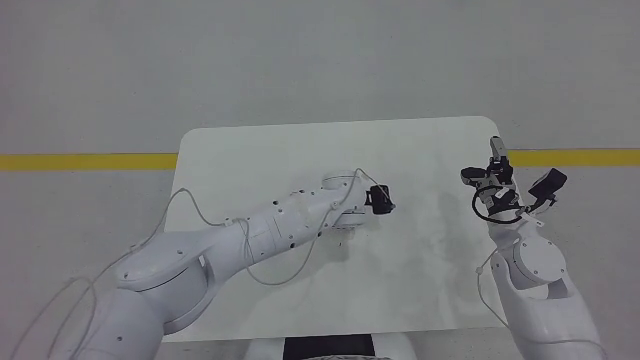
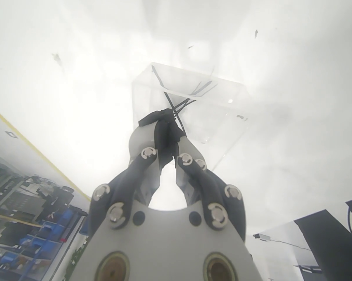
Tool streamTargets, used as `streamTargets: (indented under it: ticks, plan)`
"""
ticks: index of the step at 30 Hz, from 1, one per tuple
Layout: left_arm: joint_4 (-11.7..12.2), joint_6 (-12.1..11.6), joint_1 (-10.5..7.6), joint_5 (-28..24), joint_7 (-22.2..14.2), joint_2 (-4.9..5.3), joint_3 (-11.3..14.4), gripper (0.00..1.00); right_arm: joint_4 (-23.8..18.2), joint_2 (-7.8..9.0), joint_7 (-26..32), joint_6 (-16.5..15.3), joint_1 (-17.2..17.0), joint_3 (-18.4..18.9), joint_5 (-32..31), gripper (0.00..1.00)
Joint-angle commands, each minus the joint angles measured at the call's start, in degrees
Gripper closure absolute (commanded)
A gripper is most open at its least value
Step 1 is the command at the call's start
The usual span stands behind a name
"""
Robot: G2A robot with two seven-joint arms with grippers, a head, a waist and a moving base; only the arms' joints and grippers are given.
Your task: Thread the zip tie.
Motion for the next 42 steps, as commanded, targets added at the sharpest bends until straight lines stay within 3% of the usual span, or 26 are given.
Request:
streamTargets:
  ticks: [1,10,28,42]
  plan:
    - [0.4,0.0,0.24,-0.1,1.0,-0.05,0.0,0.63,0.0,0.0,0.0,0.0,0.0,0.0,0.0,0.0]
    - [2.6,0.0,0.36,-0.6,4.3,-0.47,0.0,0.76,0.0,0.0,0.0,0.0,0.0,0.0,0.0,0.0]
    - [5.4,0.0,1.35,-1.6,6.6,-1.3,0.0,0.8,0.0,0.0,0.0,0.0,0.0,0.0,0.0,0.0]
    - [3.7,0.0,-0.18,-3.7,7.6,0.46,0.0,0.78,0.0,0.0,0.0,0.0,0.0,0.0,0.0,0.0]
